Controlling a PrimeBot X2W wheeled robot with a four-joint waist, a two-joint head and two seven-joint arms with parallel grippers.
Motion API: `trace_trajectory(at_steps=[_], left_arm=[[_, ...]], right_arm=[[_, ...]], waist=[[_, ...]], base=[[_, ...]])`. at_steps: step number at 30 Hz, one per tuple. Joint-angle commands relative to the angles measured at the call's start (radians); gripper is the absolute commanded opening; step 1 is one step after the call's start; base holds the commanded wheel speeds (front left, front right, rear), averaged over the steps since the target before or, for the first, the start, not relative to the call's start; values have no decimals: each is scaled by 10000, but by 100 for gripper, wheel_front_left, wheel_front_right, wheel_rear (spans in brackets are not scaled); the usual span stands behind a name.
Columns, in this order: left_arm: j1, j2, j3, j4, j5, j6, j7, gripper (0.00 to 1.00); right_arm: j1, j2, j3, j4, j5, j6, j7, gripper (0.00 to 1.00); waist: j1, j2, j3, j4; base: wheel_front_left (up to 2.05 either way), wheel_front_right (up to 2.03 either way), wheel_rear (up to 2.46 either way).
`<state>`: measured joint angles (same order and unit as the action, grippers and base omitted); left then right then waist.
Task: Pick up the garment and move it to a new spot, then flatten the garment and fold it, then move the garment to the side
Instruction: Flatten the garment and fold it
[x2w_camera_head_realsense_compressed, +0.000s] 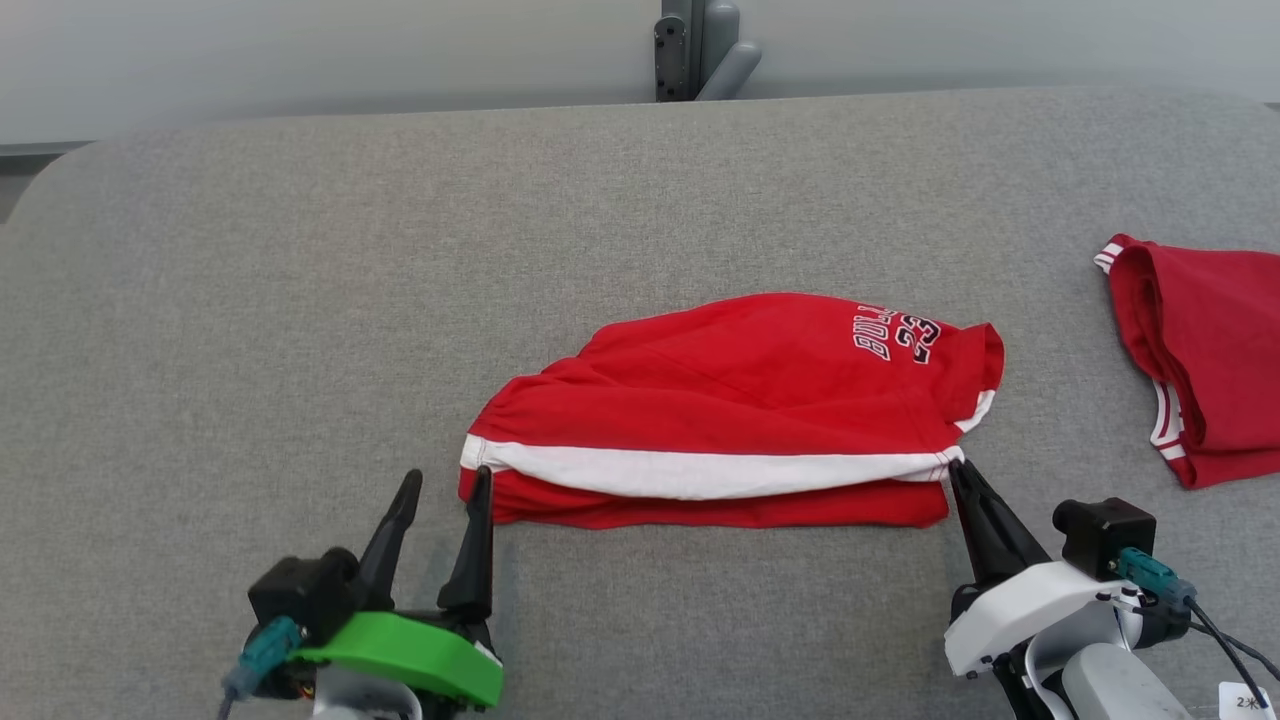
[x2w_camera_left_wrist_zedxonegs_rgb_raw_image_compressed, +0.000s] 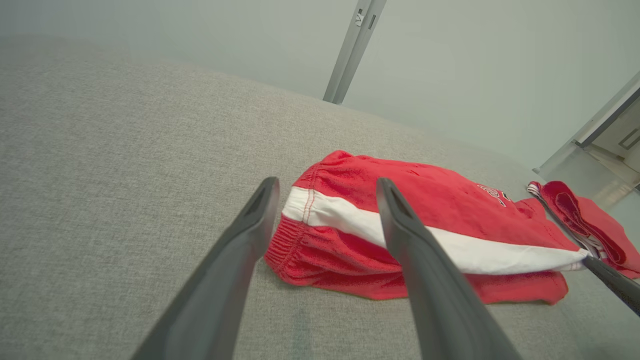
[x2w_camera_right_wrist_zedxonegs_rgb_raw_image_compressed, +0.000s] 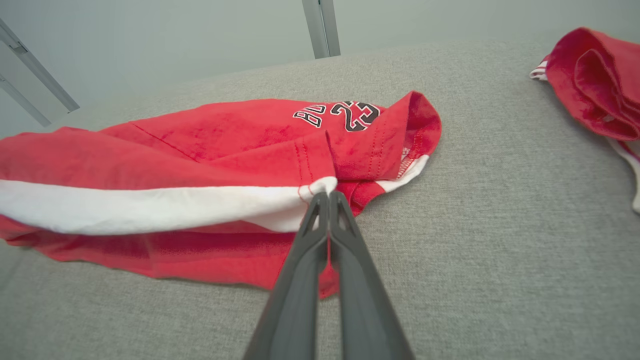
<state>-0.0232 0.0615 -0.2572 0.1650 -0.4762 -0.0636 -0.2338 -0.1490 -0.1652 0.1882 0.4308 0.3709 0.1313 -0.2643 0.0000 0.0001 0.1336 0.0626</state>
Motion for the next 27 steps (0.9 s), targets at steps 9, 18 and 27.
trace_trajectory(at_steps=[9,18,27], left_arm=[[-2239,1541,-615,1293,-143,-561,2377,100],[-3285,2762,-1926,1543,-945,-677,4041,100],[-3488,3576,-3044,1296,-2349,-674,4739,85]], right_arm=[[-301,-155,392,26,-142,-12,-10,0],[-562,-281,618,47,-43,-12,-10,0],[-572,-328,618,46,-26,-12,-10,0]], waist=[[0,-1,402,3],[0,-1,668,-215],[0,-1,678,-493]], base=[[0,0,0],[0,0,0],[0,0,0]])
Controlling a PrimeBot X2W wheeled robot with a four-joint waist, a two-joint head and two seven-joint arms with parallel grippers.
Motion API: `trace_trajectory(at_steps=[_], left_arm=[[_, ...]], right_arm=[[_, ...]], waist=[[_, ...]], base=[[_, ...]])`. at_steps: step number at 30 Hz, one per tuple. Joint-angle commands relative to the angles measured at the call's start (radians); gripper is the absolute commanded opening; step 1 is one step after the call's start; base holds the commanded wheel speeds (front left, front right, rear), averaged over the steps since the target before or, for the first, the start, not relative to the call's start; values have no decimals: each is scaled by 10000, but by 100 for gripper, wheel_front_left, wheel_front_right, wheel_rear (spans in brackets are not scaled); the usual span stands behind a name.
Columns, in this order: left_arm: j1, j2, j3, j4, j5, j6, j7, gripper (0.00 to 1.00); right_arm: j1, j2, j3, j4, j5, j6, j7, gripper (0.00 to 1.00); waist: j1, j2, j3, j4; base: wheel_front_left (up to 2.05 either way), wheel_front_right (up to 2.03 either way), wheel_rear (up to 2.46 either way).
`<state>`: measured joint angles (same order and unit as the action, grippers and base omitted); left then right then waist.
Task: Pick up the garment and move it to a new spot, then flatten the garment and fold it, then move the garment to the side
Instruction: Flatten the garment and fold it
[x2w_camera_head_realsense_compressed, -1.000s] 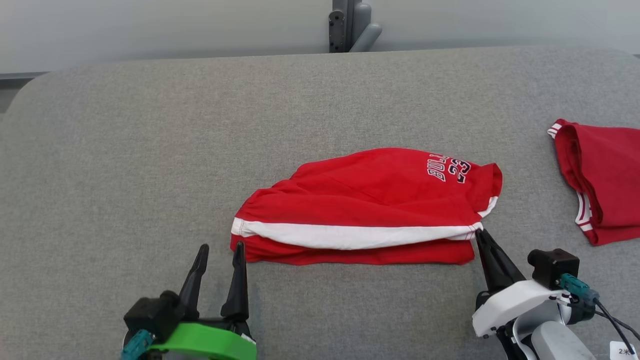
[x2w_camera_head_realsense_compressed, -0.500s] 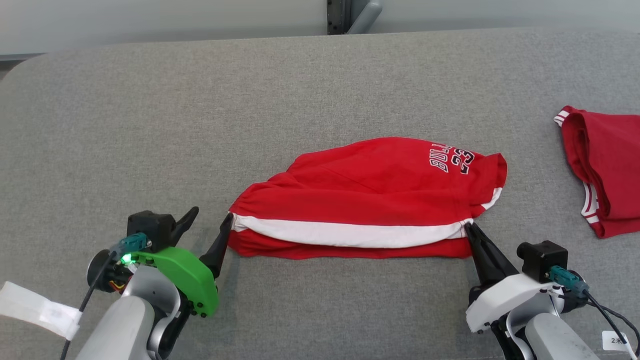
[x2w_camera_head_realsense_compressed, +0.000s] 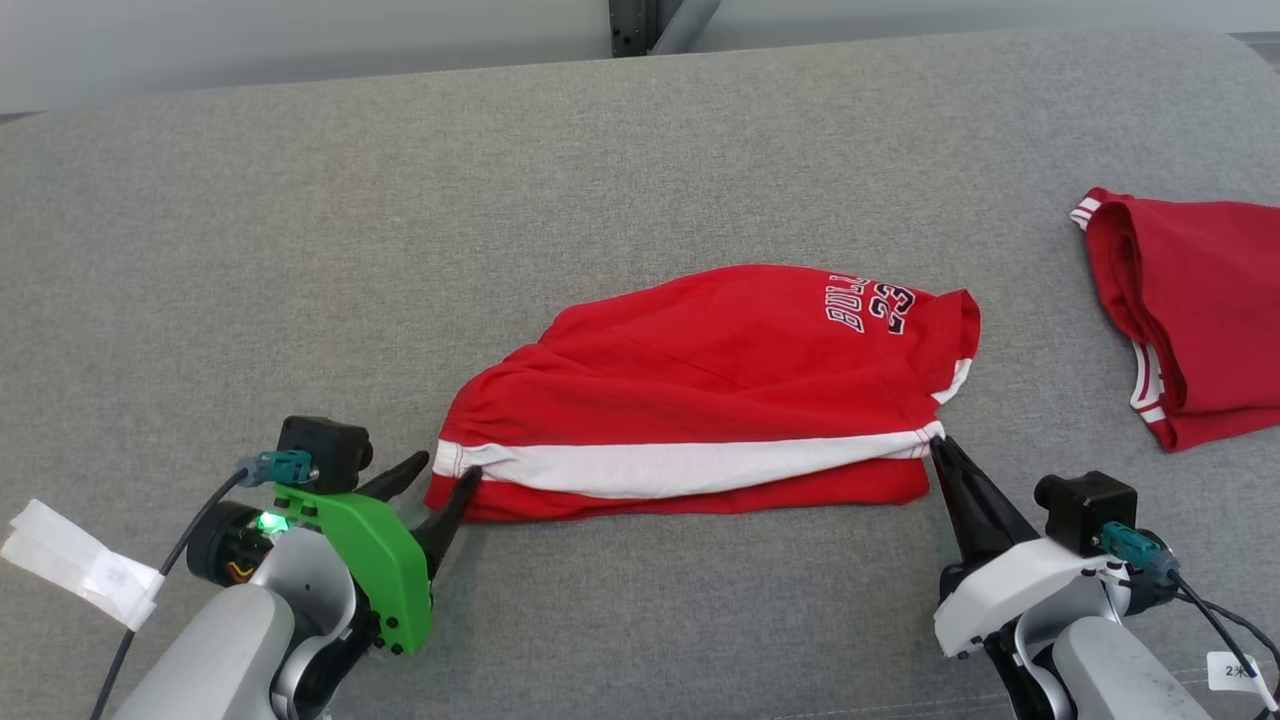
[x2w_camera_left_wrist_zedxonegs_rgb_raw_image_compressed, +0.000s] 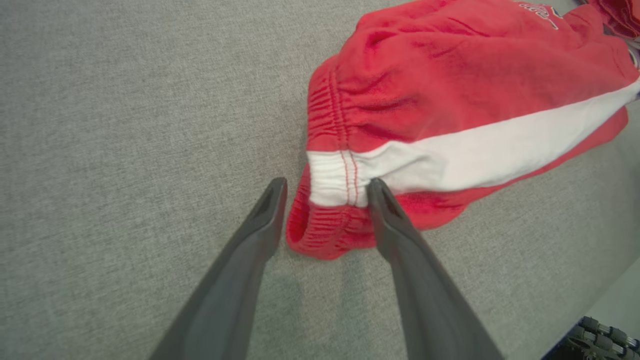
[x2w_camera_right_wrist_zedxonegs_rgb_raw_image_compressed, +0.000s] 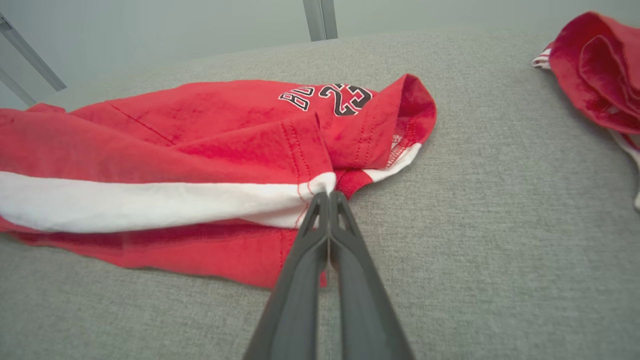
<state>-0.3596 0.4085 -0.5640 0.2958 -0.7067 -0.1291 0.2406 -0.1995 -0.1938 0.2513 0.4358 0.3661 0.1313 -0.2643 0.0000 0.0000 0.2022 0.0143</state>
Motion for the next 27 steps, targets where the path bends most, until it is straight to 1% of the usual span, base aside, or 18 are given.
trace_trajectory(at_steps=[1,2,4,5,8,9,14,17,20,23,25,26,27], left_arm=[[-126,154,-32,-25,-116,-19,-36,68],[-126,188,-100,-16,-167,-19,-27,47],[-159,238,-229,6,-236,-20,-84,39],[-181,258,-283,29,-235,-20,-125,32],[-250,306,-444,39,-337,-20,-248,2],[-268,330,-534,18,-363,-20,-308,0],[-281,495,-866,-208,-545,-21,-773,0],[-270,599,-891,-480,-884,-21,-1086,0],[-340,742,-892,-955,-1377,-21,-1320,0],[-578,918,-861,-1667,-2004,-21,-1445,0],[-759,1058,-858,-2155,-2395,-21,-1368,0],[-759,1058,-858,-2155,-2395,-21,-1368,0],[-891,1098,-830,-2409,-2652,-21,-1325,0]], right_arm=[[-51,-53,-20,-14,28,-12,-10,0],[-31,-66,-19,-20,36,-12,-10,0],[10,-75,-27,-26,47,-12,-10,0],[31,-80,-37,-27,44,-12,-9,0],[88,-82,-50,-47,9,-12,-9,0],[104,-80,-45,-52,-4,-12,-9,0],[145,-181,-57,-191,-70,-12,-9,0],[29,-363,-53,-485,64,-12,-9,0],[-266,-703,-156,-838,463,-12,-11,0],[-736,-1189,-237,-1203,1023,-12,-11,0],[-1154,-1598,-203,-1473,1327,-12,-11,0],[-1154,-1598,-203,-1473,1327,-12,-11,0],[-1379,-1793,-173,-1610,1496,-12,-9,0]], waist=[[0,0,-16,-22],[0,0,-26,-28],[0,0,-44,-32],[0,0,-52,-32],[0,0,-72,-13],[0,0,-79,-5],[0,0,-253,28],[0,0,-478,11],[0,0,-778,-44],[0,0,-1082,-99],[0,0,-1276,-136],[0,0,-1276,-136],[0,0,-1377,-152]], base=[[0,0,0],[0,0,0],[0,0,0],[0,0,0],[0,0,0],[0,0,0],[0,0,0],[0,0,0],[0,0,0],[0,0,0],[0,0,0],[0,0,0],[0,0,0]])
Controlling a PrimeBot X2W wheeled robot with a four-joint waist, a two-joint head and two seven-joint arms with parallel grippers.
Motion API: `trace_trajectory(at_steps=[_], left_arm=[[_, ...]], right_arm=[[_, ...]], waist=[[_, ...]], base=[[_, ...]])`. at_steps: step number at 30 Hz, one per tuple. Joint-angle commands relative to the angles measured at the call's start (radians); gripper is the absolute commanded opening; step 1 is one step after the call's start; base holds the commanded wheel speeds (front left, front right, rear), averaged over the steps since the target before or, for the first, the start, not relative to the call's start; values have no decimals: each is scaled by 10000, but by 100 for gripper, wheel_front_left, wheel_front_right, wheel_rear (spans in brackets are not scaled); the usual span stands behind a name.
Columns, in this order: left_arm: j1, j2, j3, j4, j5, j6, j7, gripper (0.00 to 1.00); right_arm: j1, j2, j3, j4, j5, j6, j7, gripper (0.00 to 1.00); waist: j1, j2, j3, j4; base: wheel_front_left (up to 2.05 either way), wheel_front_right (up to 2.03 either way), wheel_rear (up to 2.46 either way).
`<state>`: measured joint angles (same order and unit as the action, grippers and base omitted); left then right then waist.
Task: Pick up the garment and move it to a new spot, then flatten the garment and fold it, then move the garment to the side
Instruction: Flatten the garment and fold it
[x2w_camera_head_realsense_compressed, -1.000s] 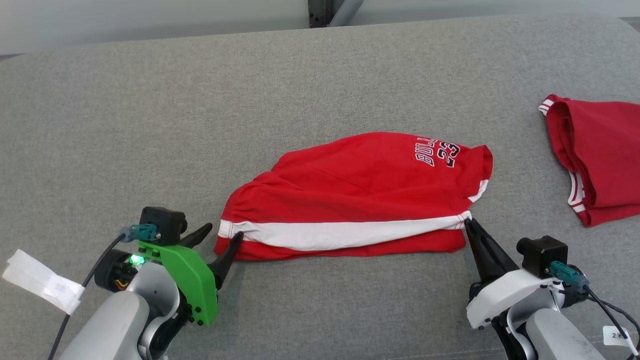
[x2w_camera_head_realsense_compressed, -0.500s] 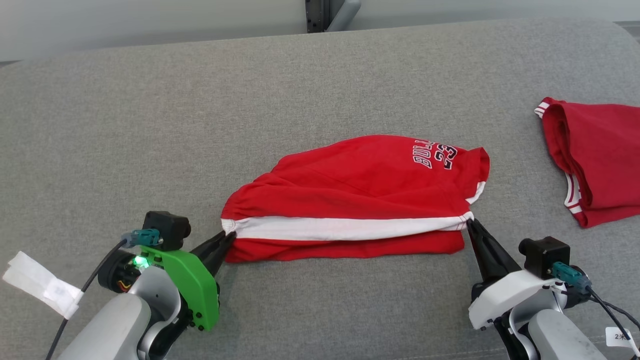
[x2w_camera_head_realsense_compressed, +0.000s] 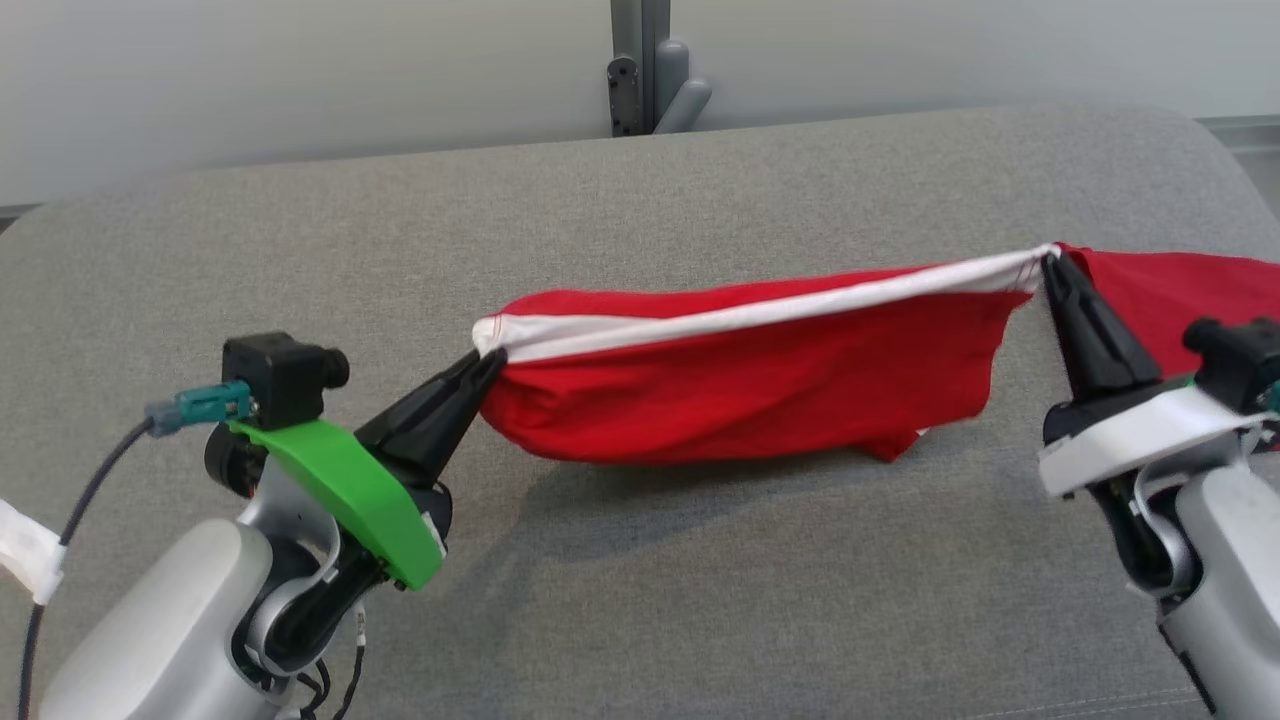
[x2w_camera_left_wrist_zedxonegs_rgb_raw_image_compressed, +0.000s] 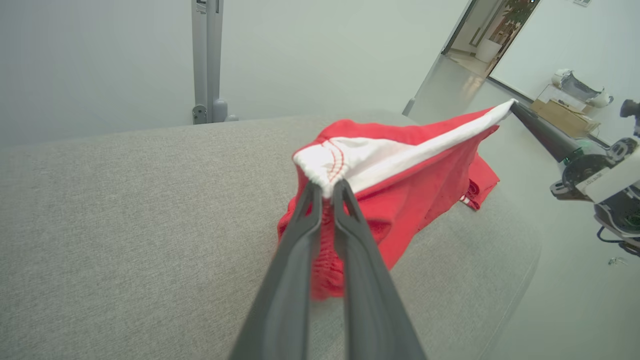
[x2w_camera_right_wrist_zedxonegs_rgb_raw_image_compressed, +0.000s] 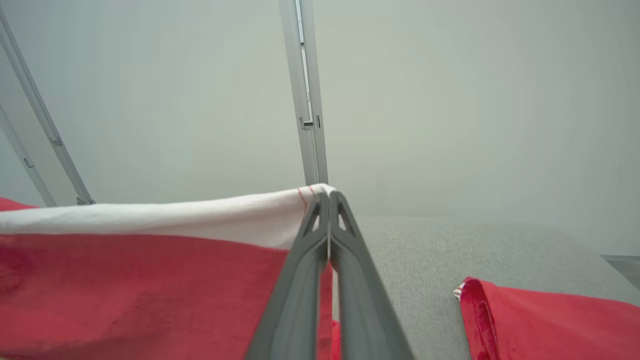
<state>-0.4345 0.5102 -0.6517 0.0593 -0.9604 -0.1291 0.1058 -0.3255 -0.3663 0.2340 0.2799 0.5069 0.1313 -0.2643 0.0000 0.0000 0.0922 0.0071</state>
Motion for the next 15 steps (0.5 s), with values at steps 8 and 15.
trace_trajectory(at_steps=[8,15], left_arm=[[-1848,-8,617,-1336,-1701,15,922,0],[-3803,-351,765,-1663,-2035,545,2133,0]], right_arm=[[-2135,-1340,184,-1198,1150,-12,711,0],[-3809,-2070,60,-1657,1407,-11,1342,0]], waist=[[0,0,-756,-179],[0,0,-498,-254]], base=[[0,0,0],[0,0,0]])
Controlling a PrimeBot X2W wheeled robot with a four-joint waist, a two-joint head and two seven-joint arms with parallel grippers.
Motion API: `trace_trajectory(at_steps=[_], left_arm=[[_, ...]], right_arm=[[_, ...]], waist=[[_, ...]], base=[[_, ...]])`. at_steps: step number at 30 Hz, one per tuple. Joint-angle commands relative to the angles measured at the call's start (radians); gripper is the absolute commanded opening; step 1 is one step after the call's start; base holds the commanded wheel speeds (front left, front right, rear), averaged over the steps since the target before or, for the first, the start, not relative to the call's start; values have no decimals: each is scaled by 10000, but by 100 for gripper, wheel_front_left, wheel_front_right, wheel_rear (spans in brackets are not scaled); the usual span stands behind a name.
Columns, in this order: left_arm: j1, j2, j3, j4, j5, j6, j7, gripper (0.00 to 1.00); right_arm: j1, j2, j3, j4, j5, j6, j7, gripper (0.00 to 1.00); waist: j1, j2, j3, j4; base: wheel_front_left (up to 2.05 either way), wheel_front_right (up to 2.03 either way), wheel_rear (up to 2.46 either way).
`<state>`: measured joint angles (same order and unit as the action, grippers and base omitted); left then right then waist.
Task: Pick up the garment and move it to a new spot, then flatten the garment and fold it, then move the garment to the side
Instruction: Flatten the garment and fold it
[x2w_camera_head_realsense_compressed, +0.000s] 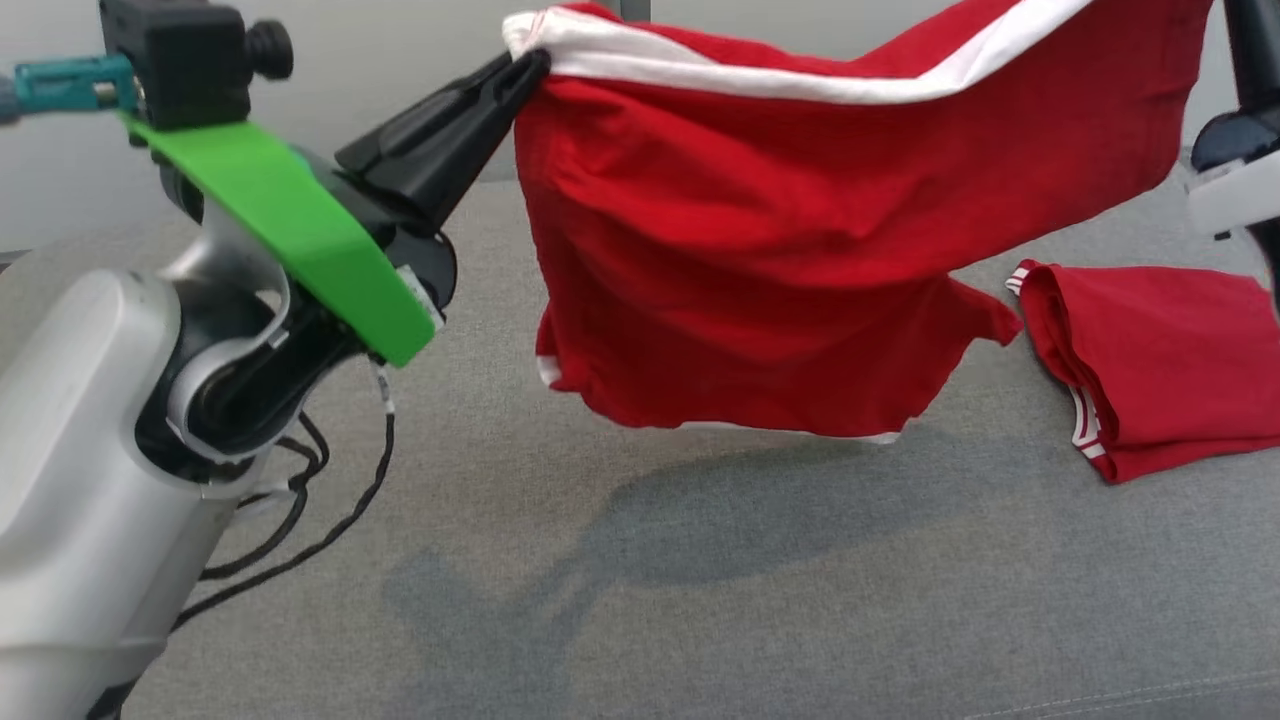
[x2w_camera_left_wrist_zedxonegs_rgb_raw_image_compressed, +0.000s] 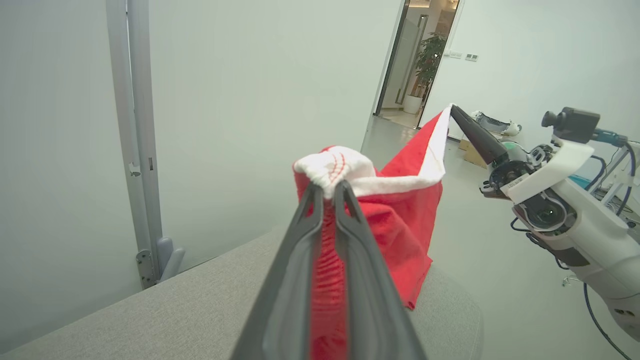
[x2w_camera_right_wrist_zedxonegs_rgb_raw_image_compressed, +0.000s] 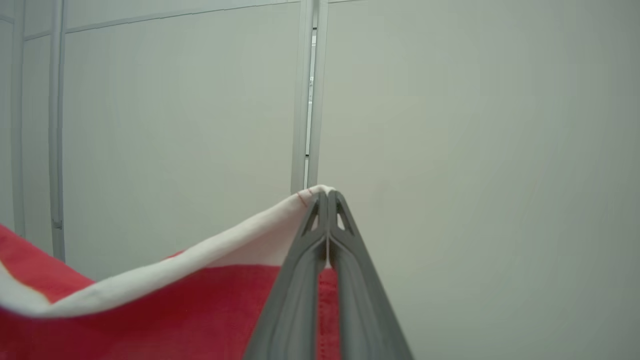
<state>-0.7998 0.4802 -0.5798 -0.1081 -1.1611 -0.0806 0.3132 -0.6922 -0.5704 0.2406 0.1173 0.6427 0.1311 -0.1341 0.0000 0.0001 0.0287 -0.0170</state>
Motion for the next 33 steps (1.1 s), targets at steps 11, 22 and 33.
trace_trajectory(at_steps=[11,22,33], left_arm=[[-3502,-982,-192,2631,1134,-189,14,0],[-7671,-1465,-1449,6069,4031,-498,-4356,0],[-5685,-142,-3611,4497,4385,-492,-5773,0]], right_arm=[[-3668,284,752,2135,-254,-10,756,0],[-8026,1148,1388,4787,-935,-10,-1124,0],[-5996,783,2396,4416,-447,-10,-1324,0]], waist=[[0,-1,2606,-233],[0,-1,5814,-464],[0,-1,6587,-569]], base=[[0,0,0],[0,0,0],[0,0,0]])
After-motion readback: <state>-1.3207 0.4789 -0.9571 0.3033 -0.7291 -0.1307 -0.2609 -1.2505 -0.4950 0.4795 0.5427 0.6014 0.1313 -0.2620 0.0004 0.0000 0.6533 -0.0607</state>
